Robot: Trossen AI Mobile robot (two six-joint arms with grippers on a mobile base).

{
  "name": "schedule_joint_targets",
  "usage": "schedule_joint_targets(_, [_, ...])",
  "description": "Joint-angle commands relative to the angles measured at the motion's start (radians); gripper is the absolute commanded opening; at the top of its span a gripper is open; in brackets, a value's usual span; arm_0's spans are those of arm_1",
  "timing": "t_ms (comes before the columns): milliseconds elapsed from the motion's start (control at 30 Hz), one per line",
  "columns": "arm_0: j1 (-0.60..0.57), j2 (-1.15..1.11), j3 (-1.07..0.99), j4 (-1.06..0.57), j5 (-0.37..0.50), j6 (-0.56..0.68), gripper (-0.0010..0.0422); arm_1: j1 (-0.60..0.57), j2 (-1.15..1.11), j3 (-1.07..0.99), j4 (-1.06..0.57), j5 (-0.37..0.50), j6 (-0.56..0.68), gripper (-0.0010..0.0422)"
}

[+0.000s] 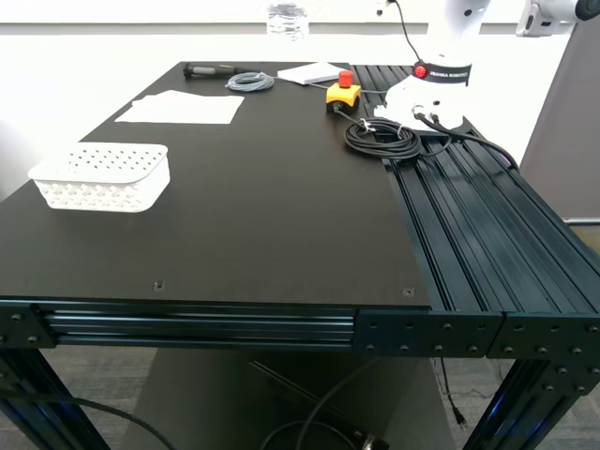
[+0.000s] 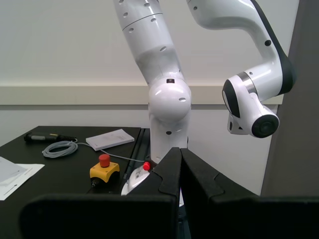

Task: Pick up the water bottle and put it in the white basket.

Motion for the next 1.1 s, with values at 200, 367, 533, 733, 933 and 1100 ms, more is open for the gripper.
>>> schedule_joint_targets(200, [0.0,0.0,0.002,0.002,0.0,0.0,0.0001,0.01,-0.079,0.002,-0.083,-0.132,0.022,-0.0001])
schedule_joint_targets(367, [0.0,0.0,0.002,0.003,0.0,0.0,0.0001,0.021,-0.192,0.002,-0.239,-0.303,0.064,-0.0001])
schedule_joint_targets(533, [0.0,0.0,0.002,-0.001,0.0,0.0,0.0001,0.084,-0.255,0.002,-0.423,-0.341,0.069,-0.0001])
schedule_joint_targets(733, [0.0,0.0,0.002,-0.001,0.0,0.0,0.0001,0.222,-0.328,-0.073,-0.54,-0.339,0.067,-0.0001])
schedule_joint_targets(933, [0.0,0.0,0.002,-0.001,0.0,0.0,0.0001,0.35,-0.365,-0.222,-0.436,-0.152,0.066,-0.0001])
schedule_joint_targets(1100, [0.0,0.0,0.002,-0.002,0.0,0.0,0.0001,0.369,-0.363,-0.36,-0.276,-0.151,0.086,-0.0001])
